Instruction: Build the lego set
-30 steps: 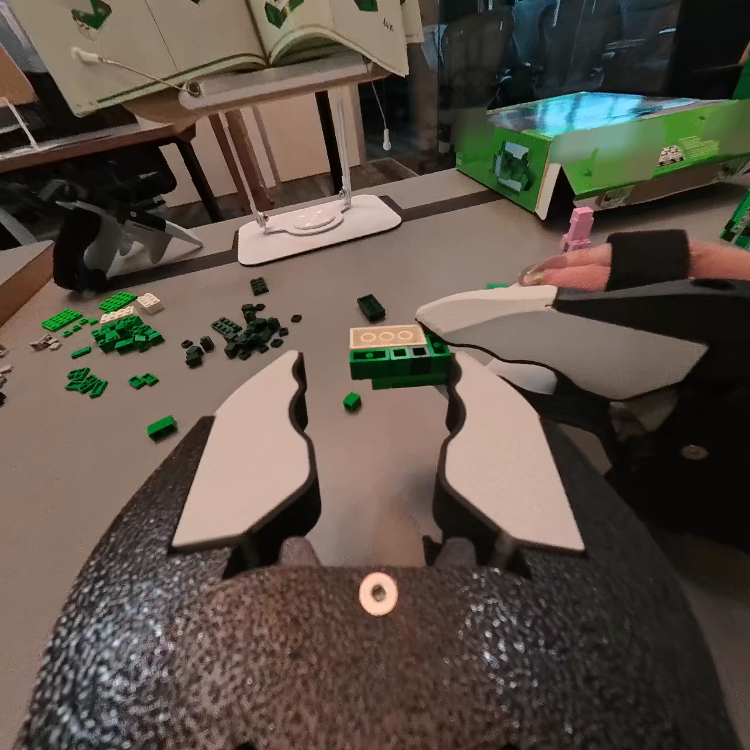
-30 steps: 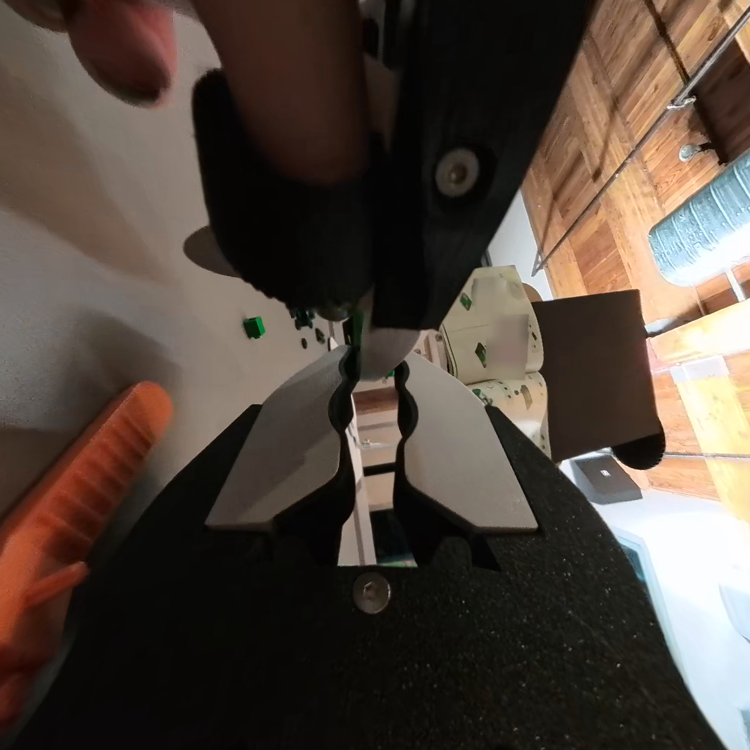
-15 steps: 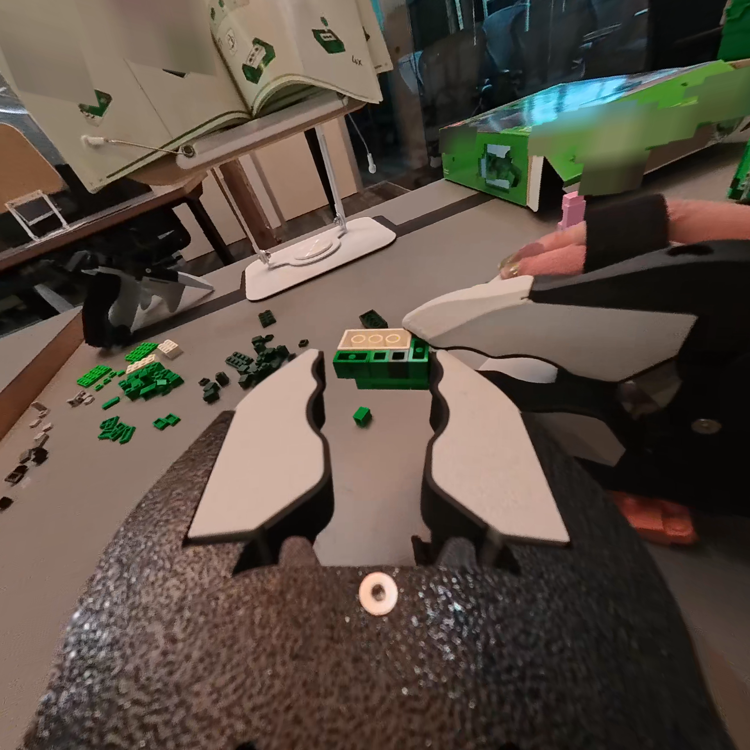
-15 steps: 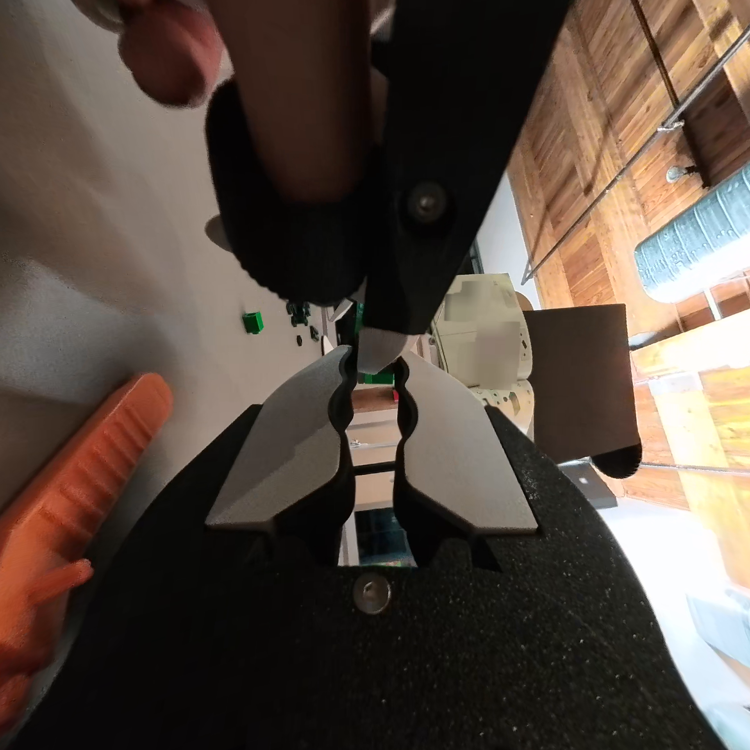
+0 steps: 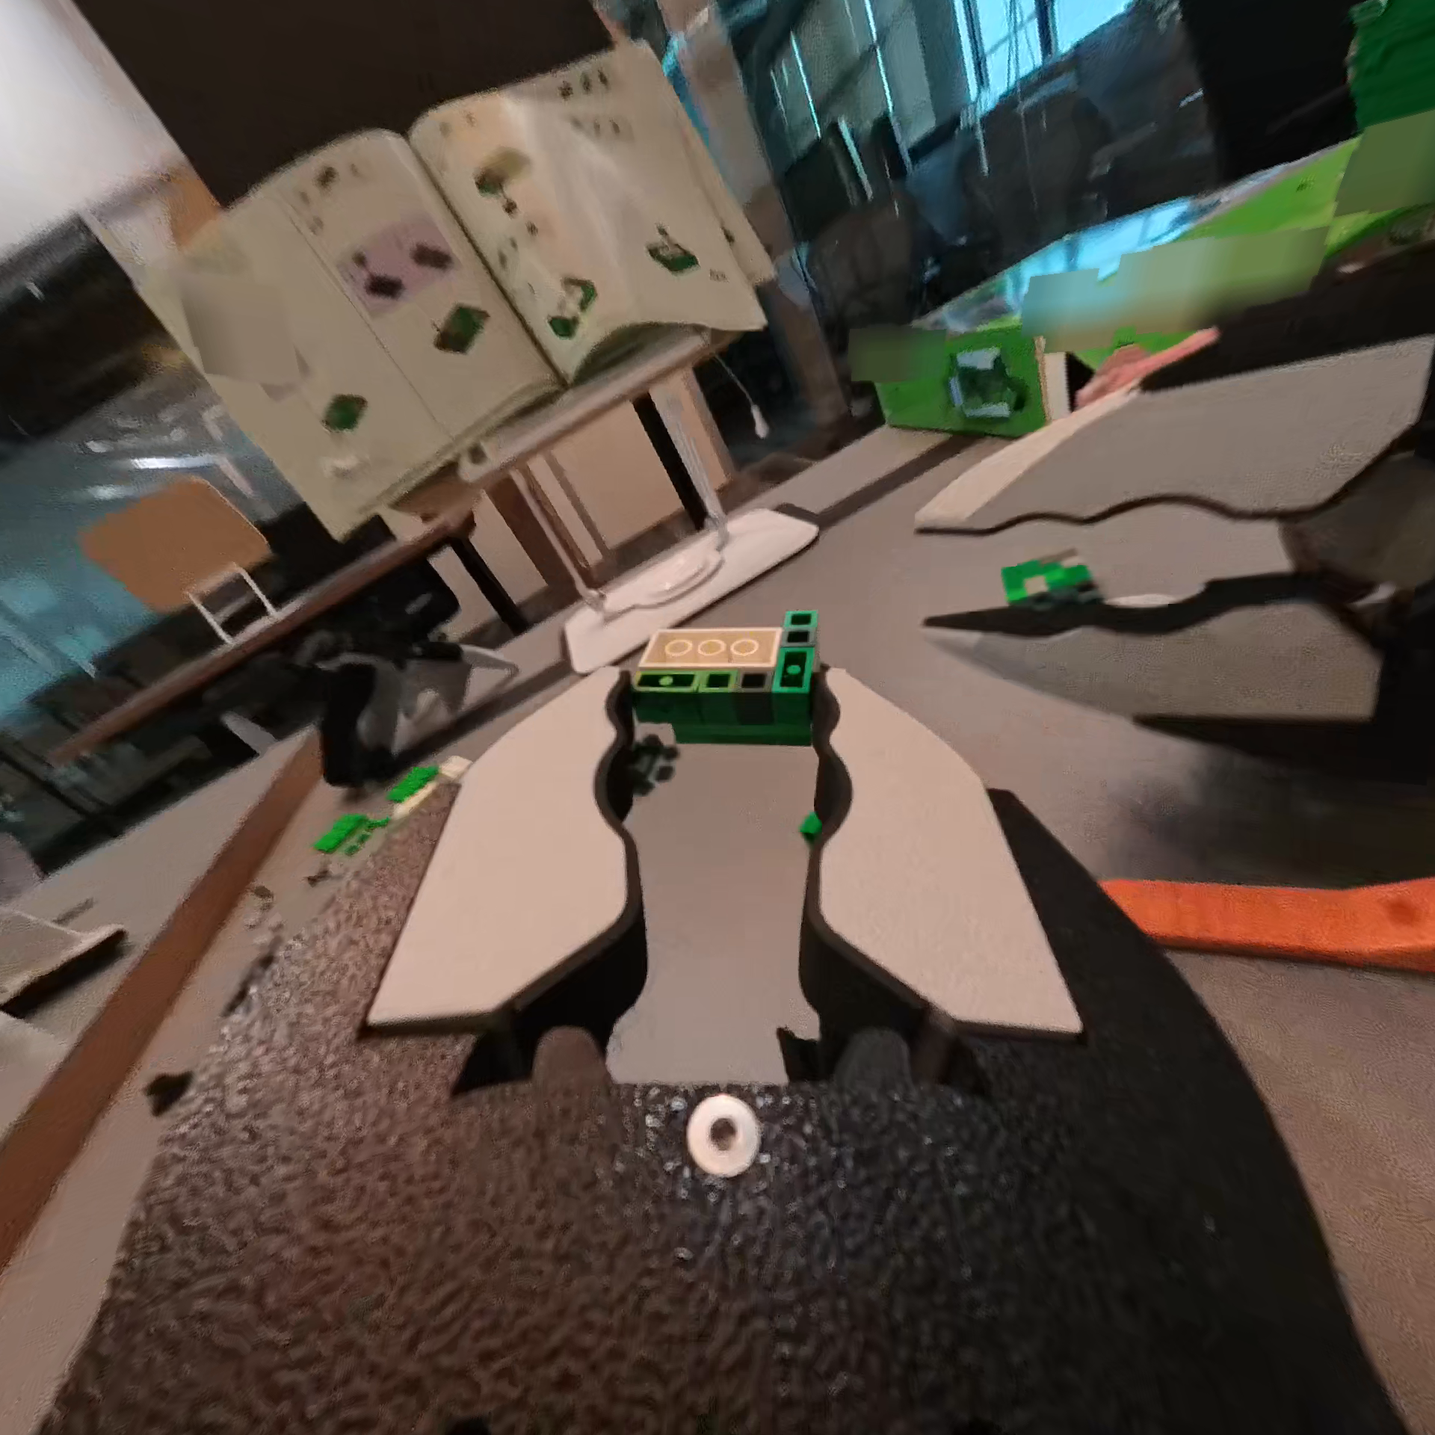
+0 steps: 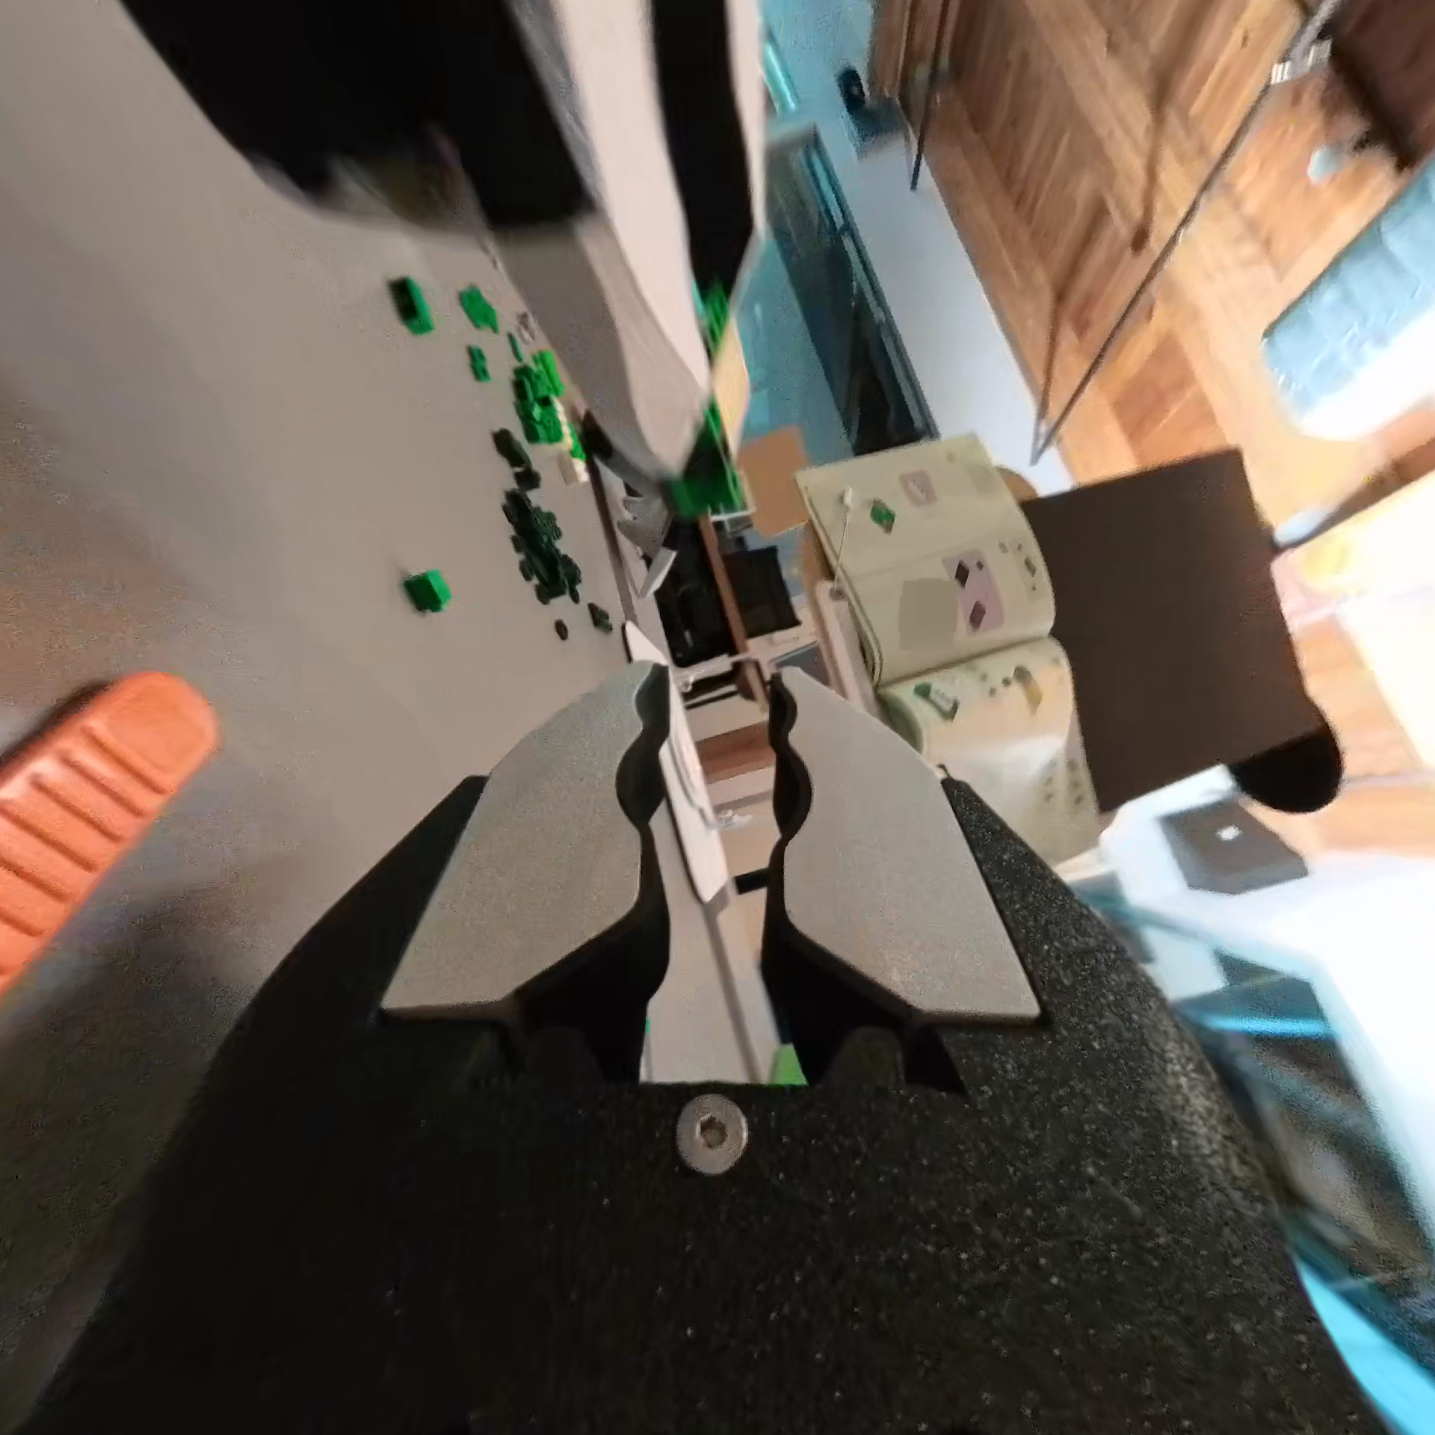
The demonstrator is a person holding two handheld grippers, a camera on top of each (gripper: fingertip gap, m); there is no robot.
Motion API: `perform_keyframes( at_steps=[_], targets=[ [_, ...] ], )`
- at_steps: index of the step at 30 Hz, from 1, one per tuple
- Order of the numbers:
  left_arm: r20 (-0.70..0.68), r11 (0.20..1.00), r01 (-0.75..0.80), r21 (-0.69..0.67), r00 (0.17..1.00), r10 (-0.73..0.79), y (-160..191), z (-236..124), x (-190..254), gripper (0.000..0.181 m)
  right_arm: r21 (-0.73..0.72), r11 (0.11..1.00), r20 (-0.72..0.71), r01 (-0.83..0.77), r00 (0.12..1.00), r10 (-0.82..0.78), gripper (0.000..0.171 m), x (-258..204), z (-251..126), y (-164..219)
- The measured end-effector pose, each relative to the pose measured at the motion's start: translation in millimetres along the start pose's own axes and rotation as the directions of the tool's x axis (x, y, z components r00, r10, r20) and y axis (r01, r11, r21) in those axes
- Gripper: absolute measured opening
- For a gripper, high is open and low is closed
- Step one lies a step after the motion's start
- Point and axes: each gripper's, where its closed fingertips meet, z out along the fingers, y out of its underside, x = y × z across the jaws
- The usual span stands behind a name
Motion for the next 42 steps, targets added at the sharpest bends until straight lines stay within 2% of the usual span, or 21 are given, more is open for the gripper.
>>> perform_keyframes(
  at_steps=[5,9,11,13,17,20,23,32,42],
  targets=[
    [-0.041,0.989,-0.093,0.118,0.994,0.098,-1,-7,-21,0.045,-0.010,0.950,0.057,-0.311,0.949,0.311,0.024,8,0,16],
    [-0.190,0.987,-0.133,0.085,0.971,0.147,18,2,-21,0.045,-0.023,0.878,0.127,-0.478,0.870,0.477,0.028,3,3,18],
    [-0.235,0.990,-0.114,0.078,0.964,0.129,26,8,-25,0.045,-0.016,0.825,0.168,-0.564,0.812,0.558,0.032,3,2,14],
    [-0.290,0.994,-0.008,0.109,0.956,0.039,27,8,-28,0.045,-0.013,0.792,0.177,-0.610,0.778,0.603,0.033,5,2,14],
    [-0.300,0.966,0.193,0.174,0.945,-0.135,17,1,-46,0.045,-0.035,0.762,0.175,-0.646,0.747,0.641,0.033,4,5,19],
    [-0.297,0.959,0.223,0.175,0.941,-0.164,17,-2,-51,0.045,-0.017,0.735,0.203,-0.678,0.718,0.666,0.033,4,5,13],
    [-0.311,0.973,0.185,0.140,0.941,-0.135,21,0,-44,0.045,-0.029,0.725,0.213,-0.688,0.704,0.677,0.033,2,6,11],
    [-0.304,0.988,-0.090,0.128,0.944,0.126,33,1,-19,0.045,-0.059,0.751,0.229,-0.657,0.724,0.651,0.025,-7,7,5],
    [-0.284,0.990,-0.036,0.135,0.956,0.073,31,2,-28,0.045,-0.070,0.777,0.254,-0.625,0.742,0.620,0.024,-13,8,3]
  ],
)
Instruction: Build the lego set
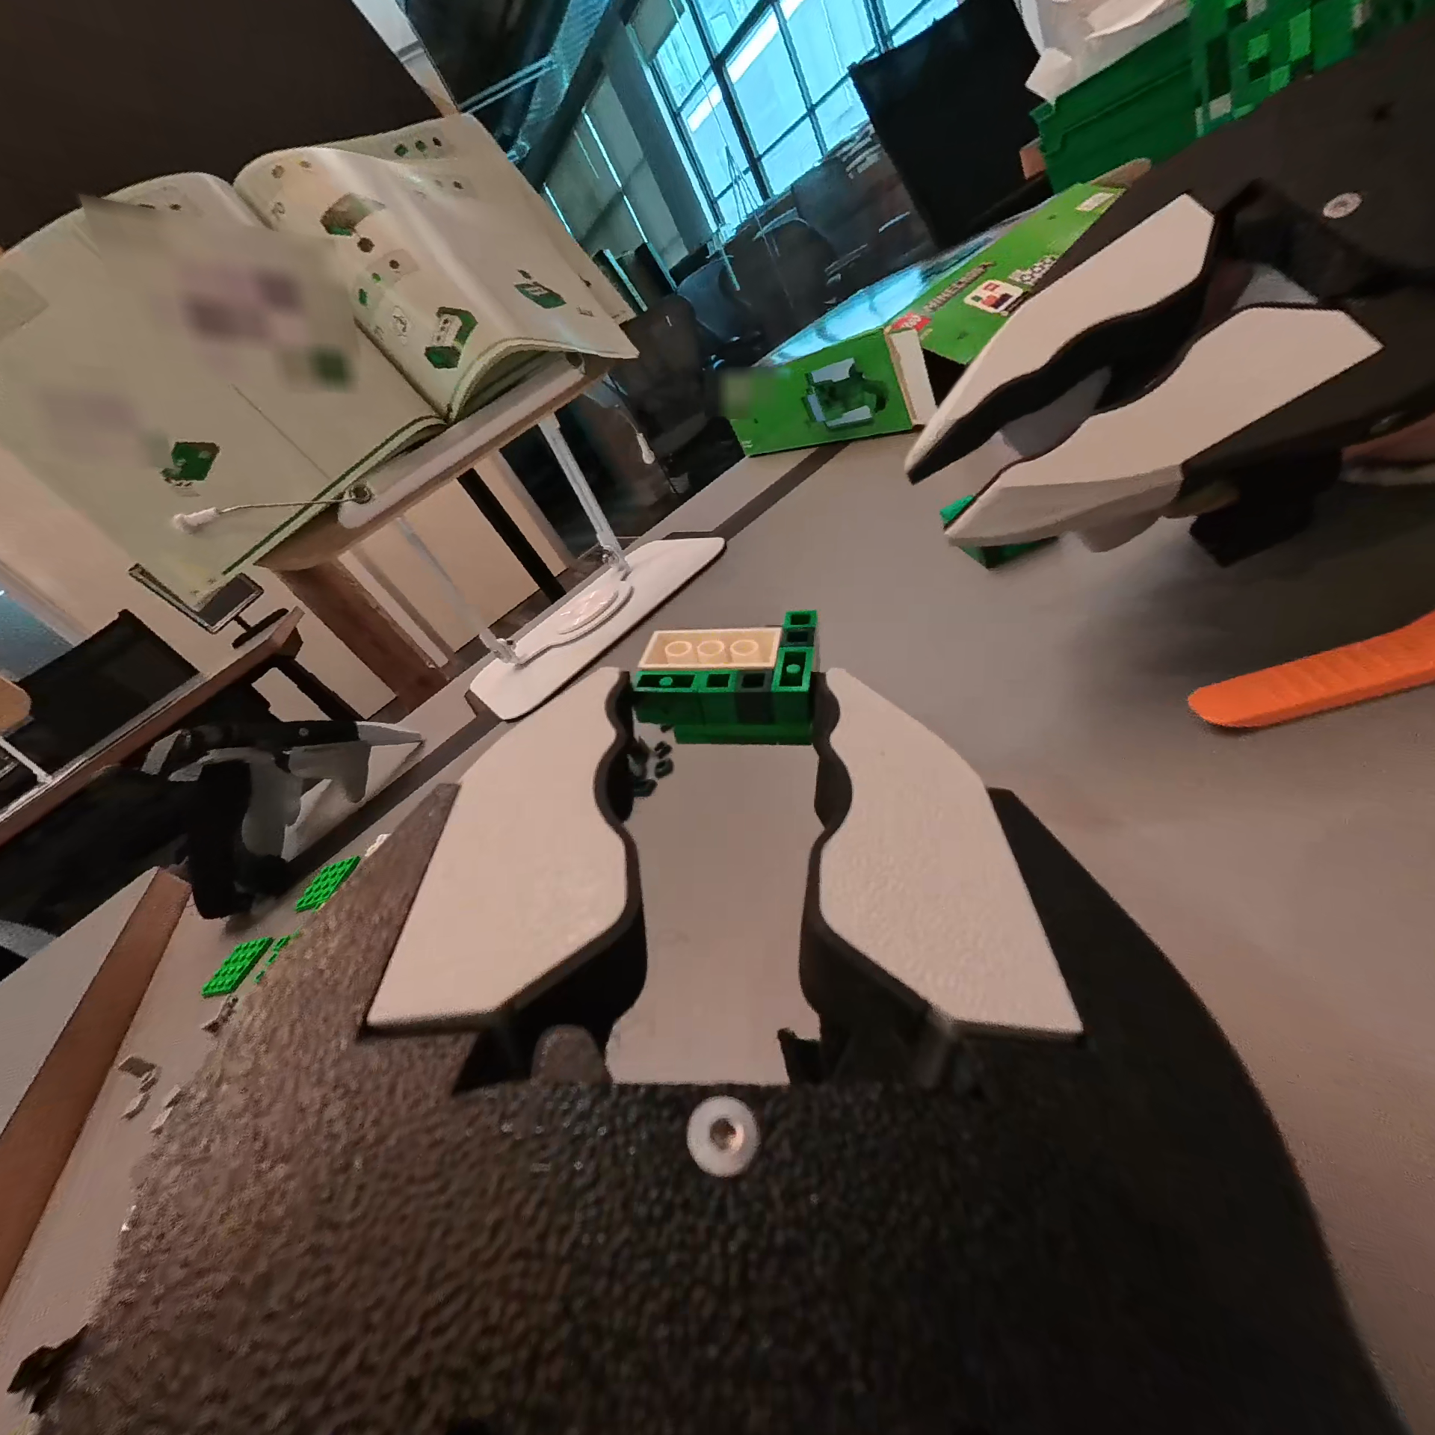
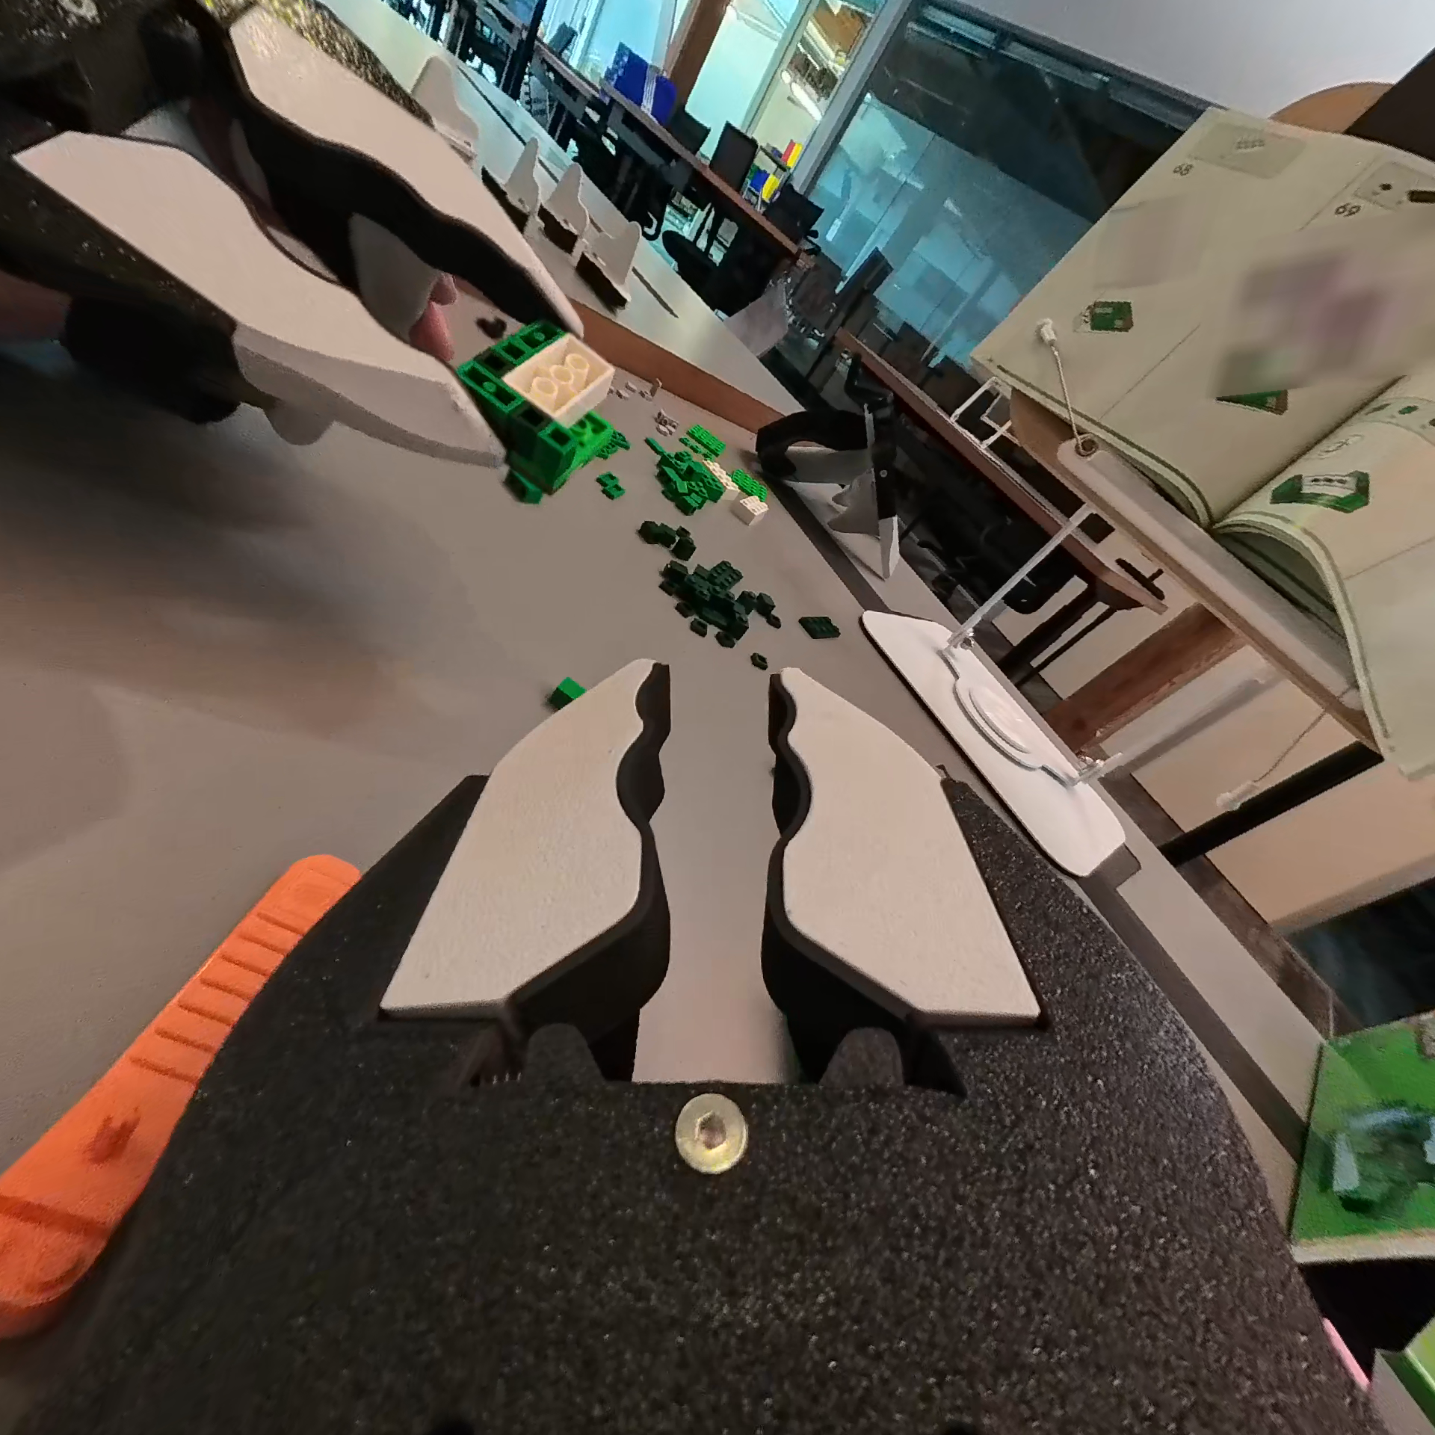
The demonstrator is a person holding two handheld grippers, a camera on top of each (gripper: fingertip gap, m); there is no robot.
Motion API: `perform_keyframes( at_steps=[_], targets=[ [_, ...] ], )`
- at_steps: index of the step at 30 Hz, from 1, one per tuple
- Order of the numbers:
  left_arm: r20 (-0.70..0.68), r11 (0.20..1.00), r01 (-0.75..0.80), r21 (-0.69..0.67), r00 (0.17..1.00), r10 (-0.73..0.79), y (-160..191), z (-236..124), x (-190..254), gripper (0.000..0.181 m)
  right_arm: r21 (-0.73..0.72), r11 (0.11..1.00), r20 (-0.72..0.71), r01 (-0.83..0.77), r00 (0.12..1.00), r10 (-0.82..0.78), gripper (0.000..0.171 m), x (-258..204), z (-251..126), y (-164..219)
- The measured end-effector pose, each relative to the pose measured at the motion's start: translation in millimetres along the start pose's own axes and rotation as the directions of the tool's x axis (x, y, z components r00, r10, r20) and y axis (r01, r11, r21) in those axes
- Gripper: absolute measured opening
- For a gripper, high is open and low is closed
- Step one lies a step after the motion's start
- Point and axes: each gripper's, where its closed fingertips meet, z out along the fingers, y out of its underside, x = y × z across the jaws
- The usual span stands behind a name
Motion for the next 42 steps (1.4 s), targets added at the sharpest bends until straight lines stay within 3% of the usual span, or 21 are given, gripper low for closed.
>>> perform_keyframes(
  at_steps=[8,15,17,20,22,26,32,34,38,42],
  targets=[
    [0.056,0.999,-0.027,-0.017,0.998,0.028,2,0,-7,0.045,-0.015,0.999,0.016,0.034,0.999,-0.034,0.022,-5,1,2],
    [0.285,0.996,0.045,-0.079,0.958,-0.020,15,-9,-48,0.045,0.002,1.000,-0.021,-0.024,1.000,0.024,0.034,5,0,0],
    [0.262,0.996,0.070,-0.064,0.964,-0.050,14,-9,-46,0.045,-0.026,1.000,0.040,-0.008,0.999,0.010,0.031,-3,2,3],
    [0.165,0.998,0.043,-0.036,0.986,-0.036,8,-4,-30,0.045,-0.104,0.995,0.259,0.007,0.966,0.021,0.023,-27,6,11],
    [0.148,0.998,0.017,-0.061,0.989,-0.007,10,-3,-26,0.045,-0.157,0.986,0.406,0.057,0.914,0.012,0.021,-38,8,15],
    [0.276,0.992,0.073,-0.106,0.960,-0.041,21,-10,-53,0.045,-0.197,0.942,0.645,0.271,0.760,-0.084,0.013,-43,15,18],
    [0.357,0.985,0.147,-0.090,0.928,-0.106,26,-19,-72,0.045,-0.117,0.823,0.899,0.557,0.411,-0.150,0.012,-47,31,22],
    [0.353,0.985,0.142,-0.095,0.930,-0.100,27,-19,-71,0.045,-0.109,0.787,0.935,0.607,0.332,-0.127,0.012,-49,36,24],
    [0.340,0.987,0.135,-0.091,0.935,-0.096,25,-17,-68,0.045,-0.087,0.722,0.959,0.686,0.253,-0.125,0.014,-53,47,32],
    [0.326,0.988,0.125,-0.092,0.941,-0.089,24,-16,-65,0.045,-0.083,0.700,0.965,0.710,0.232,-0.121,0.011,-56,51,36]
  ],
)
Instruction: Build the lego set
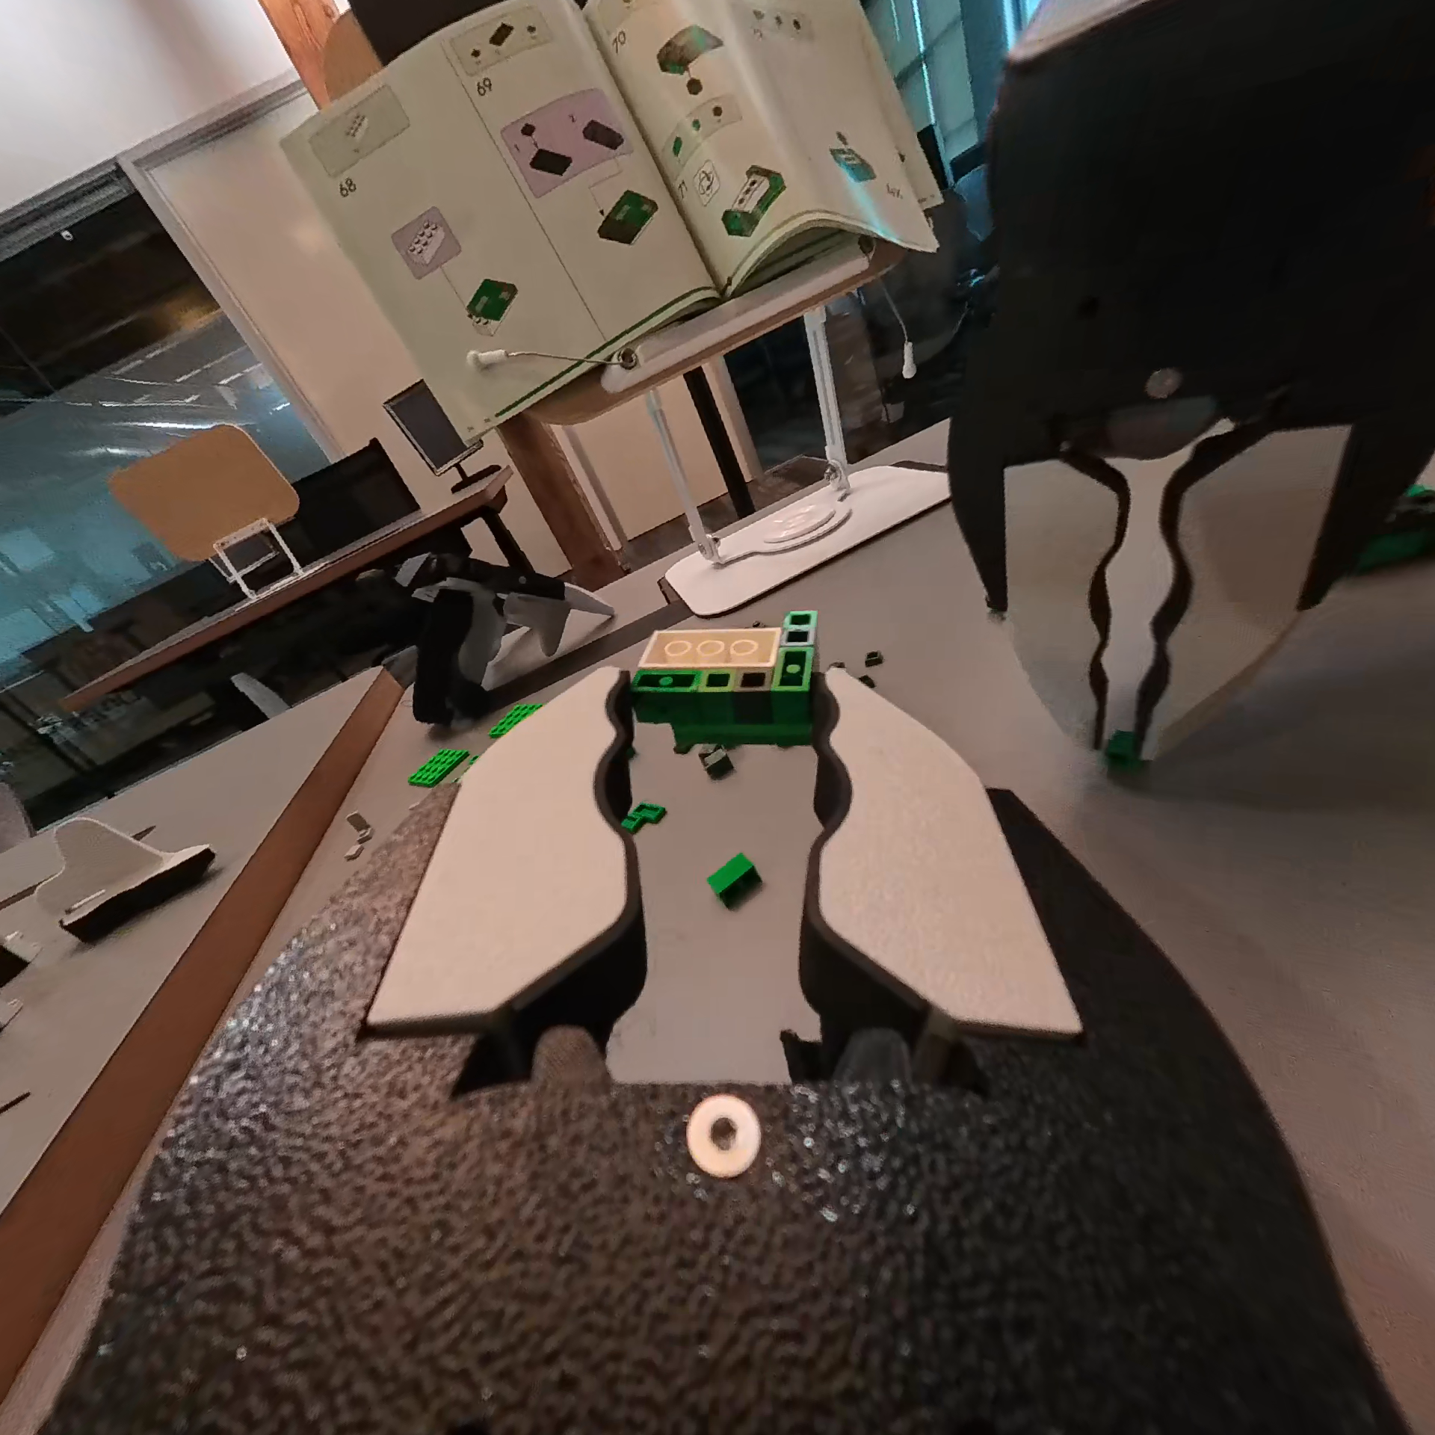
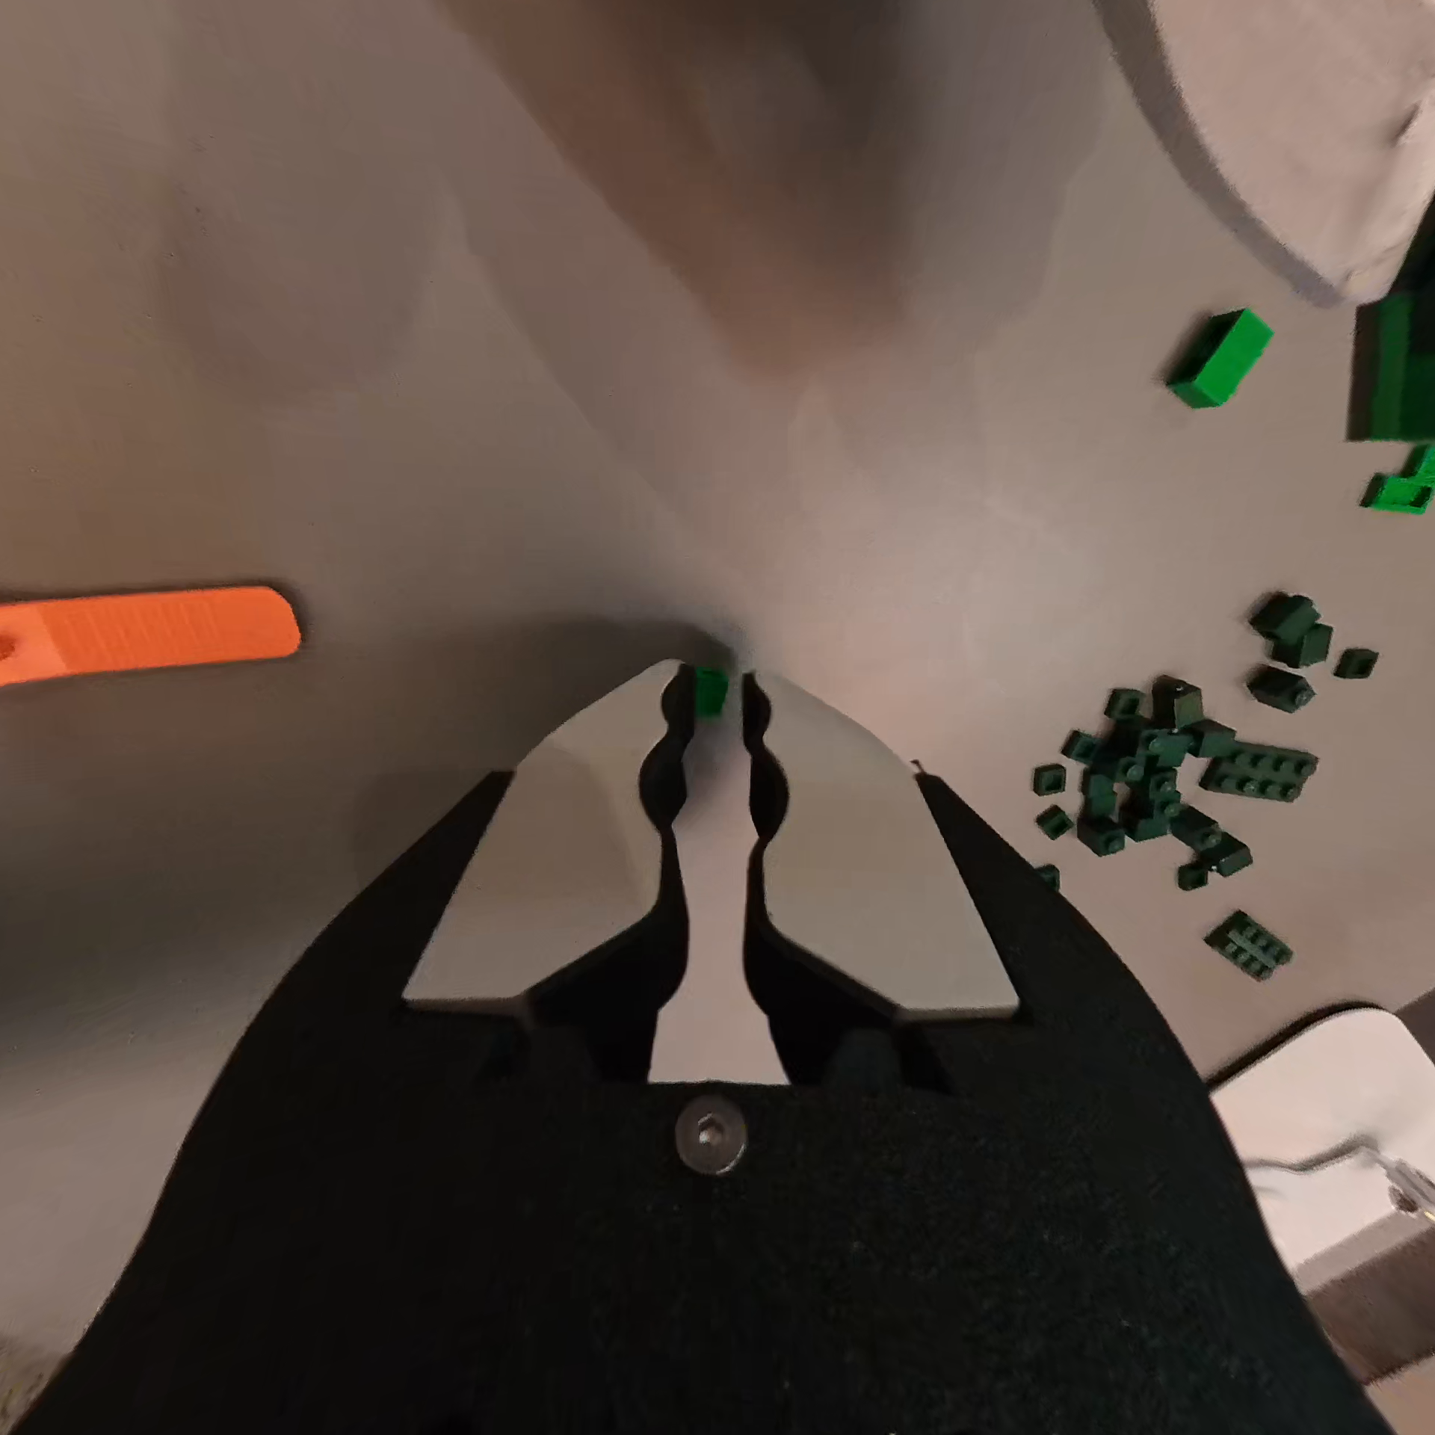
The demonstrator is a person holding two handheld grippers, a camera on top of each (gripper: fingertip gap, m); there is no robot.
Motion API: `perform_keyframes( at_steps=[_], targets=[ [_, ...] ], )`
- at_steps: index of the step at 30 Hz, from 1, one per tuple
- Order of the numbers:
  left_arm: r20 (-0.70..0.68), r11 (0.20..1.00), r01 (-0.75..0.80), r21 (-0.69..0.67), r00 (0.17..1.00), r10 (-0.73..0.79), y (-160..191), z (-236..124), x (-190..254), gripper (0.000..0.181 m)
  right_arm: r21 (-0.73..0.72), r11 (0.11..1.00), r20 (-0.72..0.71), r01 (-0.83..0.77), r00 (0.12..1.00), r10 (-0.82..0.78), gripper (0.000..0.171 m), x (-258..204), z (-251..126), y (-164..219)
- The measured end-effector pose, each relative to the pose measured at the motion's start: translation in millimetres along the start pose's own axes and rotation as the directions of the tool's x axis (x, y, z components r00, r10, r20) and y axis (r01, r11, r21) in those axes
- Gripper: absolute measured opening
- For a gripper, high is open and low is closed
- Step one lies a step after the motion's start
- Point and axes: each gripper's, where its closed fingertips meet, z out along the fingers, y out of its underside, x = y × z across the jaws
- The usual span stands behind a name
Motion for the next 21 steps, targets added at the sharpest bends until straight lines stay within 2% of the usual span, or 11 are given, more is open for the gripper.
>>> perform_keyframes(
  at_steps=[2,7,11,16,21],
  targets=[
    [-0.013,1.000,-0.007,-0.001,1.000,0.007,0,0,3,0.045,0.006,1.000,0.002,-0.003,1.000,0.003,0.000,0,0,0],
    [-0.037,1.000,-0.022,-0.005,0.999,0.022,0,2,8,0.045,0.073,0.995,0.008,-0.072,0.997,0.071,0.000,-6,-2,0],
    [-0.055,1.000,-0.012,0.007,0.998,0.012,-1,2,11,0.045,0.123,0.985,-0.016,-0.124,0.992,0.127,0.012,-9,-8,7],
    [-0.066,0.999,-0.037,-0.001,0.997,0.036,0,3,15,0.045,0.091,0.989,-0.057,-0.118,0.991,0.123,0.018,-9,-8,8],
    [-0.072,0.999,-0.041,-0.001,0.997,0.041,0,2,16,0.045,0.107,0.954,-0.012,-0.281,0.959,0.283,0.018,2,-5,-1]
  ],
)
